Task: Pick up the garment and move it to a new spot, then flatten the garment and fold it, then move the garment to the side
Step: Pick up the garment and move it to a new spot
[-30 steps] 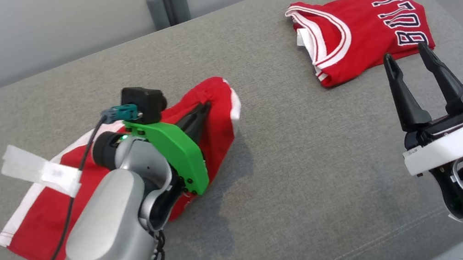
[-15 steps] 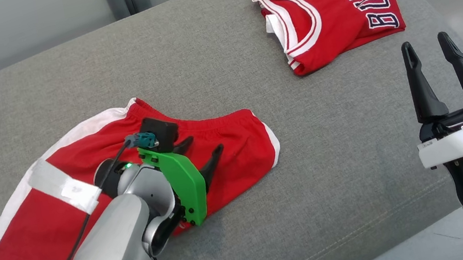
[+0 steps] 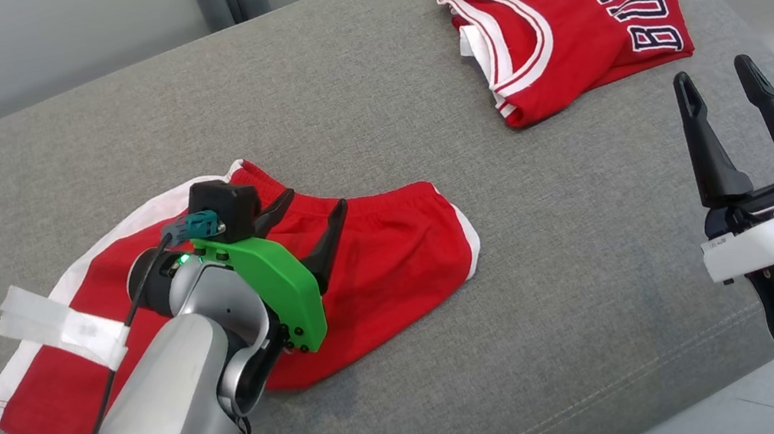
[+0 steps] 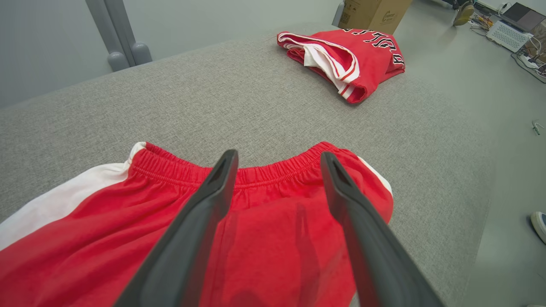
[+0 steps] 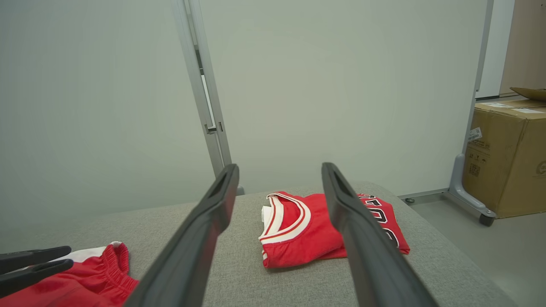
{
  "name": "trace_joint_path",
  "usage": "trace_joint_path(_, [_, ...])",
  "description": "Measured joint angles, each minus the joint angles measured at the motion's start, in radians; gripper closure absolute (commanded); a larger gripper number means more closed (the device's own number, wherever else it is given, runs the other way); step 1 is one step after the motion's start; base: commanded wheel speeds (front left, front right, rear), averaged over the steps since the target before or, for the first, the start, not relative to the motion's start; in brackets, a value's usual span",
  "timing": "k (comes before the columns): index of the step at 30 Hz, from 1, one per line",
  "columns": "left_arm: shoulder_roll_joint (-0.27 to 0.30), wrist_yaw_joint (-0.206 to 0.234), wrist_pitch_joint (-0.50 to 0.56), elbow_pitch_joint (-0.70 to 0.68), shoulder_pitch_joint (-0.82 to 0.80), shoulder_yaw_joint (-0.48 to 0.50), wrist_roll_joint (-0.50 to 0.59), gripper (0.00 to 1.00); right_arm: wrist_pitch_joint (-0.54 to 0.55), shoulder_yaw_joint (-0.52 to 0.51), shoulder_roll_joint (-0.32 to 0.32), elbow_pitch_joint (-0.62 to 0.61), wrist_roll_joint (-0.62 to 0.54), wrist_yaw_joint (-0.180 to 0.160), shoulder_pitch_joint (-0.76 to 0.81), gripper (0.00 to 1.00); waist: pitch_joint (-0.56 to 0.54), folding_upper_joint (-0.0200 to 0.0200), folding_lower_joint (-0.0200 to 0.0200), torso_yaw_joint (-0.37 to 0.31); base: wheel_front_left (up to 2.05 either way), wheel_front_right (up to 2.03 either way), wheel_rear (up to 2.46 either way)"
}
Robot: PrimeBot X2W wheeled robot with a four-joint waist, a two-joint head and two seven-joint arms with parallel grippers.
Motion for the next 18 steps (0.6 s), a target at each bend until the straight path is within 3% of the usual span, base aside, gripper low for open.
trace_joint_path(18, [0.004, 0.018, -0.062, -0.038, 0.025, 0.045, -0.019, 0.0, -0.002, 0.003, -0.003, -0.001, -0.001, 0.0, 0.004, 0.0, -0.005, 0.0, 0.0, 0.022, 0.0, 0.0, 0.0])
